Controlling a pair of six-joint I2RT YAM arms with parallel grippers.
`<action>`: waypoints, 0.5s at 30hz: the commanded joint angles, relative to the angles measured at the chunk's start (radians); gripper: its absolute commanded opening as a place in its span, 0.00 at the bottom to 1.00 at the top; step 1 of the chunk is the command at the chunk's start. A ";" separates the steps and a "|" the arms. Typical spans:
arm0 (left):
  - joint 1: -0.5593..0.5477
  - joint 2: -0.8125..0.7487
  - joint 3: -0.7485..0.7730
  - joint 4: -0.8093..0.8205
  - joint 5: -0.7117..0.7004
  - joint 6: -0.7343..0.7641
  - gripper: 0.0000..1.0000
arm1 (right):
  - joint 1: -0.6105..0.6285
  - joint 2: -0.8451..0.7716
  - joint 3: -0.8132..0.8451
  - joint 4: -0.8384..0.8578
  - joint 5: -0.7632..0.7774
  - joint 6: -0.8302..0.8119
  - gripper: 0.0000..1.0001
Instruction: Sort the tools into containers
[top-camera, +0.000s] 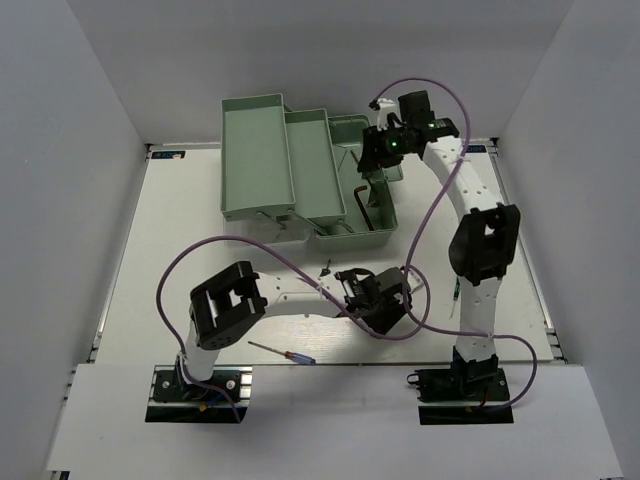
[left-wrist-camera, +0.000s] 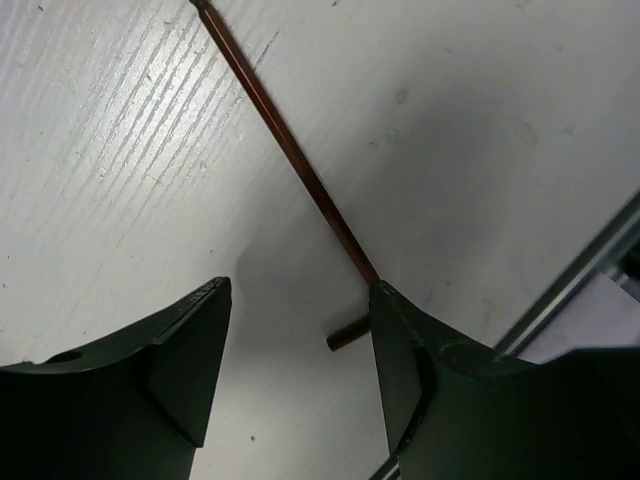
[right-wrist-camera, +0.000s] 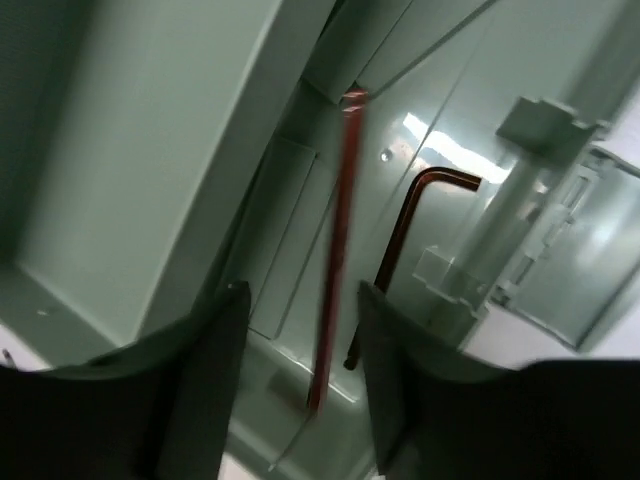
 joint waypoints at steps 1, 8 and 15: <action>-0.006 0.007 0.049 -0.017 -0.058 -0.022 0.68 | 0.015 0.046 0.071 -0.038 -0.074 0.028 0.57; -0.006 0.084 0.141 -0.026 -0.058 -0.022 0.68 | -0.059 -0.091 -0.005 -0.021 -0.024 0.050 0.68; -0.026 0.196 0.291 -0.111 -0.085 -0.035 0.65 | -0.209 -0.286 -0.321 0.059 -0.057 0.151 0.68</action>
